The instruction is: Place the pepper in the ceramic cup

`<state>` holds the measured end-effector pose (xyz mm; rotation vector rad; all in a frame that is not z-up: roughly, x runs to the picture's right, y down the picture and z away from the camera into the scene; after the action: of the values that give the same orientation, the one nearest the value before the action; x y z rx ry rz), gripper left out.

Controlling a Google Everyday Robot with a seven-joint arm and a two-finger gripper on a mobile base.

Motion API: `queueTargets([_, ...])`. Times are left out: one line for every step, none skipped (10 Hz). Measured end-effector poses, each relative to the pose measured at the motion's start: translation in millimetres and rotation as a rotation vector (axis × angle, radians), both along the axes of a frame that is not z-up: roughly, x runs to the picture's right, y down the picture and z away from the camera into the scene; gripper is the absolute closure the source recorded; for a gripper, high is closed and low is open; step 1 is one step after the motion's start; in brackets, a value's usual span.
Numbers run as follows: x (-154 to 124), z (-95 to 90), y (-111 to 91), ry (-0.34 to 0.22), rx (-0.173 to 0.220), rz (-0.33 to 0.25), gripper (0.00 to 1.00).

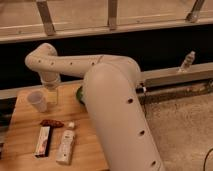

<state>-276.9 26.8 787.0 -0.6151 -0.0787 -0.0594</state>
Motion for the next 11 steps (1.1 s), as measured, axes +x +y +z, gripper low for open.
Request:
queueTargets([-11,-1.3,6,-0.003,-0.006,-0.027,0.20])
queueTargets([-17,-0.2,11,-0.006,-0.007,-0.039,0.20])
queueTargets([-18,-0.7,11,-0.007,-0.006,-0.041,0.20])
queueTargets([-14,1.1,9,0.000,-0.005,-0.038,0.20])
queueTargets([-13,1.5,9,0.004,-0.004,-0.042,0.20])
queueTargets([-16,0.6,9,0.000,-0.003,-0.044,0.20])
queueTargets([-17,0.4,10,0.003,-0.011,-0.044,0.20])
queueTargets([-15,6.3,16,0.017,-0.034,-0.045,0.20])
queueTargets([-15,11.0,23,0.019,-0.052,-0.045,0.20])
queueTargets([-16,20.5,36,0.021,-0.082,-0.048,0.20])
queueTargets([-19,31.5,55,0.017,-0.116,-0.048,0.20])
